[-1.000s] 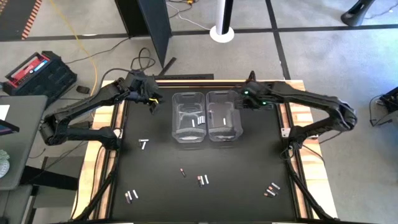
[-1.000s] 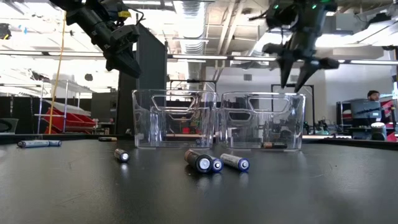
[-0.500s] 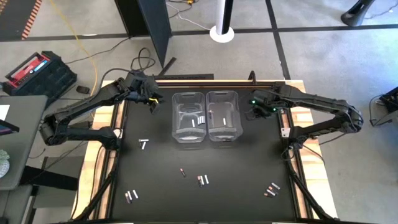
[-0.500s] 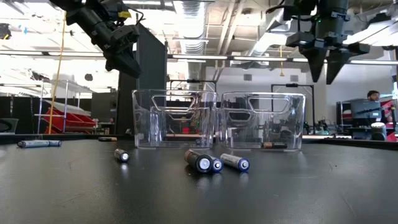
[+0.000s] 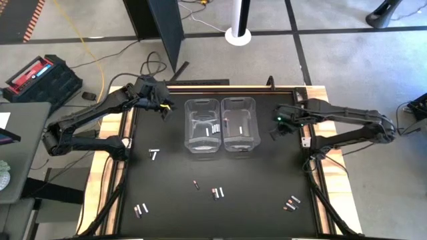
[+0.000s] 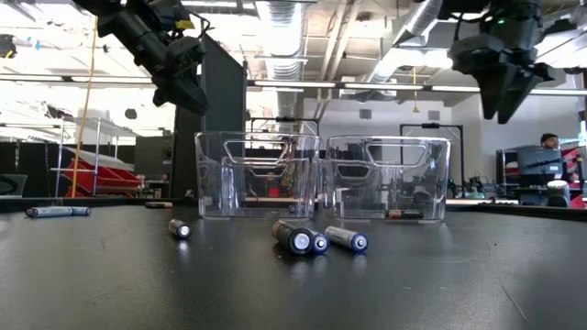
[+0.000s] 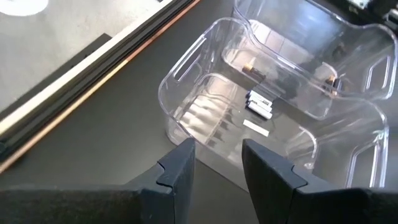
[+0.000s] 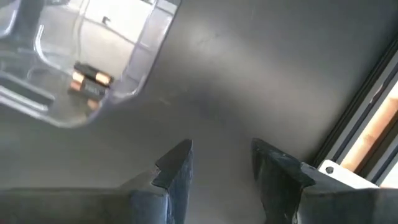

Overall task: Sort batteries
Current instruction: Put the black battery into the right transparent bin

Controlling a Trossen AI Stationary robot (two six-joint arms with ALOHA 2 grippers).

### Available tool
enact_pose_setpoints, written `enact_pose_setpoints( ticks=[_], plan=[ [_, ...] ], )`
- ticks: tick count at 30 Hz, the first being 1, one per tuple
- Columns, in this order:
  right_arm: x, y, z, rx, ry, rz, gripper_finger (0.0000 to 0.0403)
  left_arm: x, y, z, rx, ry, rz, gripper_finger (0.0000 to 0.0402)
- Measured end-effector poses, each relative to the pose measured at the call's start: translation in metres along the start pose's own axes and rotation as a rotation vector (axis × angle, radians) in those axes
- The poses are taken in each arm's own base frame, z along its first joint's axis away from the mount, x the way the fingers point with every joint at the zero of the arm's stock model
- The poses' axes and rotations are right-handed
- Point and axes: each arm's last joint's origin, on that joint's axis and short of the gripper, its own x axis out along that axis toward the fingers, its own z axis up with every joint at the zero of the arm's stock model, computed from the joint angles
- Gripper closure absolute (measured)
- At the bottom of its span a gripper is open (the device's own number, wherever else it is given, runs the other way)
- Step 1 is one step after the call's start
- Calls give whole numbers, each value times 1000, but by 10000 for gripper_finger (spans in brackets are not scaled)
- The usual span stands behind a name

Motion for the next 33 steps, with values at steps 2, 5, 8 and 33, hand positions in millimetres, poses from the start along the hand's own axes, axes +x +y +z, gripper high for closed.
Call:
enact_pose_setpoints(
  ticks=[2,5,8,33],
  plan=[
    [0,-3,-6,4,-3,9,223,0,0,0,-26,0,0,273],
    [0,-8,-14,9,-15,31,223,0,0,0,-39,-1,-1,264],
    [2,-13,-21,19,-21,45,223,0,0,0,-60,-2,-1,245],
    [32,3,-30,166,-80,196,223,11,26,-5,-191,78,129,215]
  ],
)
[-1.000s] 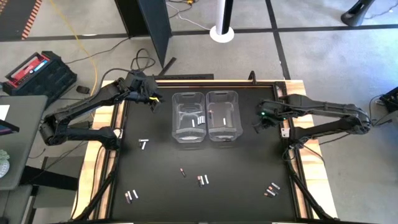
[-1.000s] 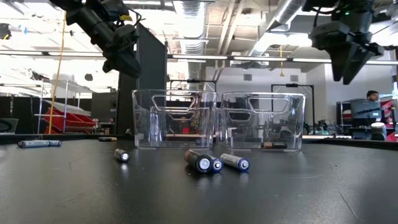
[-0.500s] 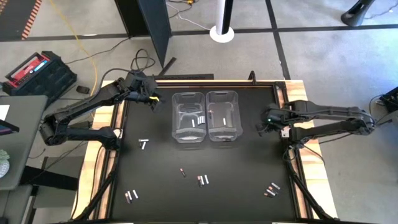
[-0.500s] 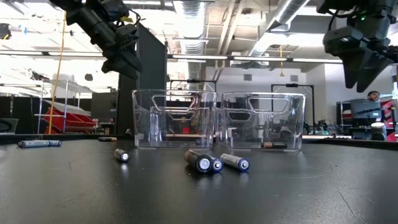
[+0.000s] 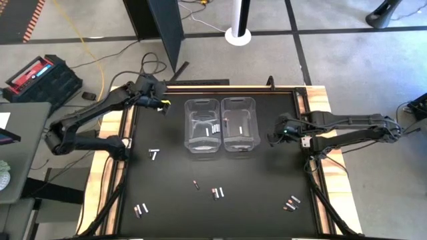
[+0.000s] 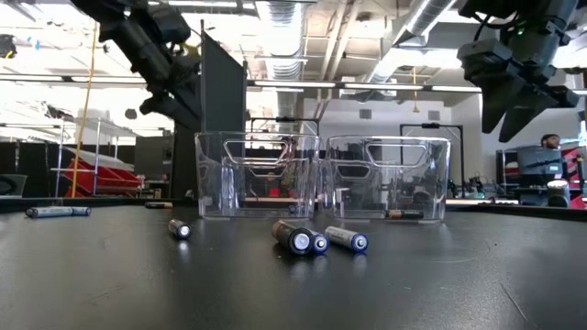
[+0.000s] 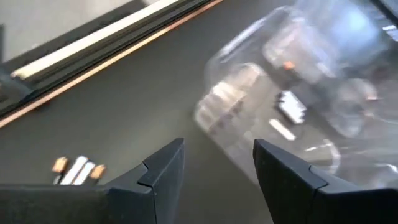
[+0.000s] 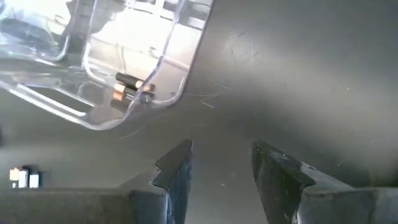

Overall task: Sort batteries
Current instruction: Put the black battery into the right transparent bin

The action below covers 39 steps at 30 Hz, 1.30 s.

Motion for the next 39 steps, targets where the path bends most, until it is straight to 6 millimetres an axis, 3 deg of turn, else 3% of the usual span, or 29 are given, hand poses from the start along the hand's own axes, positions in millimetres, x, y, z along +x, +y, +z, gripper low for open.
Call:
enact_pose_setpoints(
  ticks=[10,15,27,39],
  plan=[
    [1,1,0,36,-5,9,223,65,41,-3,28,234,95,217],
    [1,3,1,41,-13,26,223,87,56,9,34,286,110,217],
    [1,4,2,43,-20,37,223,96,82,49,194,436,239,217],
    [1,4,2,41,-21,37,223,115,91,34,154,652,264,217]
  ],
)
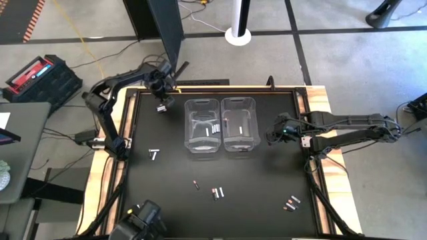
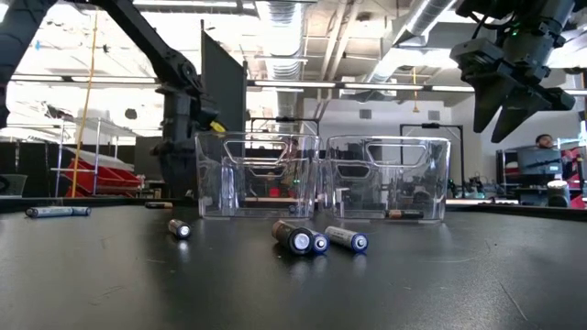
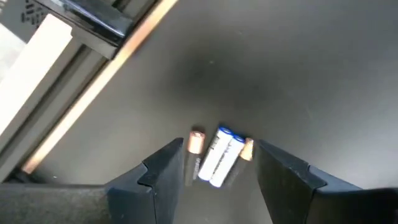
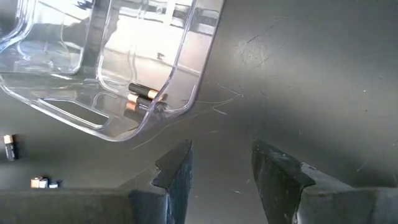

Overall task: Sort batteries
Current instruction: Put the black battery into the right transparent bin

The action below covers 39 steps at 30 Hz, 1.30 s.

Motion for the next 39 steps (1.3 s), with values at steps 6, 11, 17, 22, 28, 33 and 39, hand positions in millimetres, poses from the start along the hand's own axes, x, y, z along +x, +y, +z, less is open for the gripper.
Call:
enact_pose_setpoints(
  ticks=[6,11,17,22,28,33,39],
  plan=[
    [0,0,0,0,0,1,223,8,4,0,1,32,28,217],
    [0,0,0,1,-2,4,223,10,11,-1,-17,46,46,217],
    [0,1,0,2,-3,6,223,12,17,-3,-36,53,46,217],
    [0,0,1,1,-13,1,223,12,18,-4,2,55,44,217],
    [0,0,1,4,-35,-8,223,12,17,-4,17,63,42,217],
    [0,0,1,6,-35,-8,223,12,17,-6,45,74,26,217],
    [0,0,1,9,-35,-8,223,12,17,-5,36,70,24,217]
  ],
)
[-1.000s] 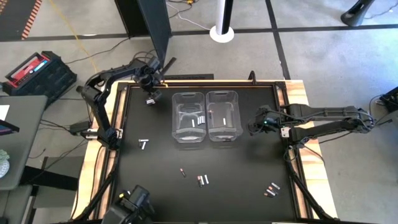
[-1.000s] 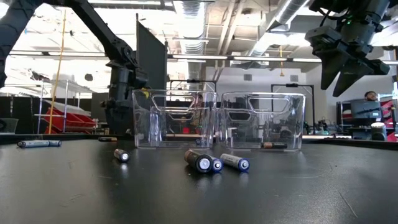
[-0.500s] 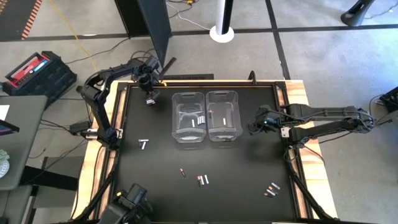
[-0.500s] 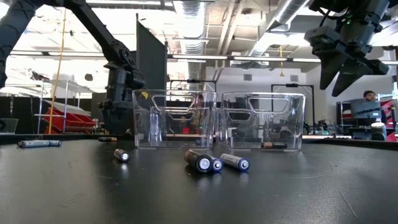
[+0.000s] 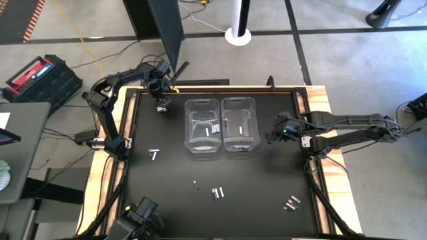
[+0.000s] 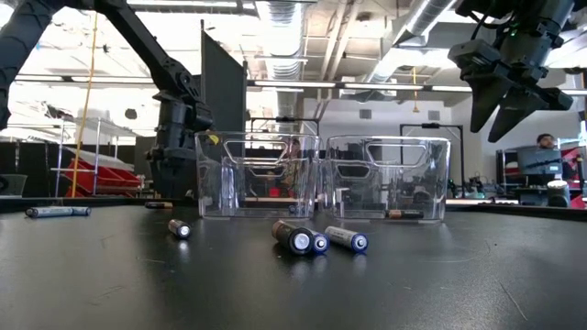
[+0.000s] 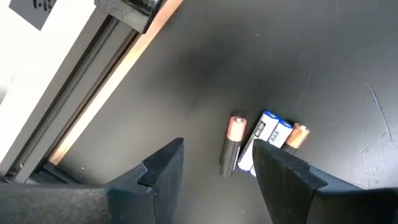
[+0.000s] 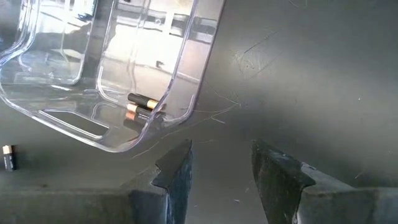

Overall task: Sort batteries
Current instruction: Put the black battery into the right transparent bin

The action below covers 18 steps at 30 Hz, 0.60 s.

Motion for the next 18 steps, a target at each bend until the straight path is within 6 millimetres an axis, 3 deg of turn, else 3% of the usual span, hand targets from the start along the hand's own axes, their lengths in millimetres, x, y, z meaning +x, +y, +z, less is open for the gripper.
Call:
enact_pose_setpoints(
  ticks=[13,18],
  plan=[
    [0,0,0,11,0,1,223,1,-1,1,-3,-25,-33,217],
    [0,0,0,12,0,1,223,14,-4,-4,2,-18,-38,217]
  ],
)
